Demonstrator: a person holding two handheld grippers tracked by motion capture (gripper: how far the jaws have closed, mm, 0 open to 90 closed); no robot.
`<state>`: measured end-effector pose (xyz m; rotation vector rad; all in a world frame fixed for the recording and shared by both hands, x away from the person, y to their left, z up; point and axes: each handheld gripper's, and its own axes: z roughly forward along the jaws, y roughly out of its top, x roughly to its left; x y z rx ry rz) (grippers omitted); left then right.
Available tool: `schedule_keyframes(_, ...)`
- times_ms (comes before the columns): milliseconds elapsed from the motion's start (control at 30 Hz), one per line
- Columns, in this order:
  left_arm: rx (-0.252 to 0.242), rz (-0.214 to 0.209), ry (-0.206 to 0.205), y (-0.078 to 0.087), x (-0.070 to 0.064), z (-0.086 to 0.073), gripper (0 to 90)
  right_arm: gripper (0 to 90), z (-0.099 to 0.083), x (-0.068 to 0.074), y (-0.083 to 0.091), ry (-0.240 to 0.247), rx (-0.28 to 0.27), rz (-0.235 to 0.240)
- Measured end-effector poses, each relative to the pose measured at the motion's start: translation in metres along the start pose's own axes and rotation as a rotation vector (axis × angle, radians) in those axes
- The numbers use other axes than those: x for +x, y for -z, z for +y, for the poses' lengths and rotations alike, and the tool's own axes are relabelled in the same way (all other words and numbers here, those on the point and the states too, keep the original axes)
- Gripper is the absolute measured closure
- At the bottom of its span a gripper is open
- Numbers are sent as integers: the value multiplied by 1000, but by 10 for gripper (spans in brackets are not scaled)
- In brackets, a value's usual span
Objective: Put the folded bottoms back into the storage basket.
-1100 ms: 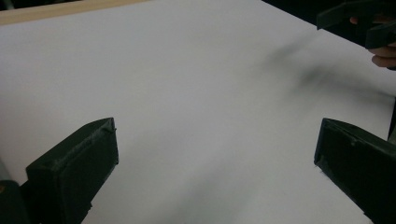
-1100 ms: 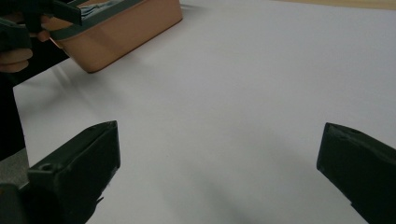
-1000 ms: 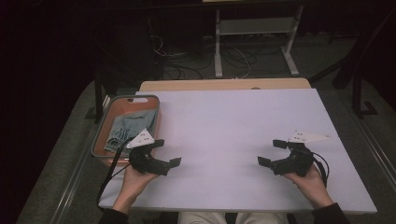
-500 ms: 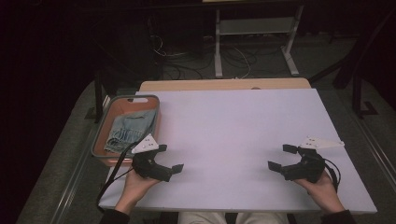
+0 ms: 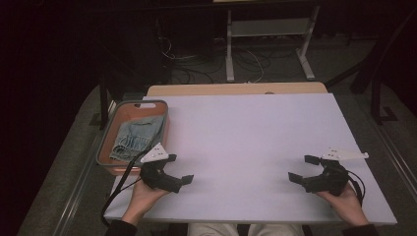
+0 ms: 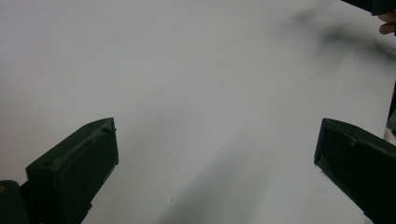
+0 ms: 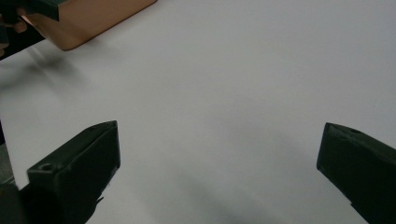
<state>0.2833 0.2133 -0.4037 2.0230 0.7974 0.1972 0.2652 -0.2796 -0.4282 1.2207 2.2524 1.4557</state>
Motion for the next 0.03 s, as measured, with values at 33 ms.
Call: schedule_keyframes(33, -1, -1, 2, 0, 0, 0, 0, 0, 0, 0, 0, 1, 3, -2)
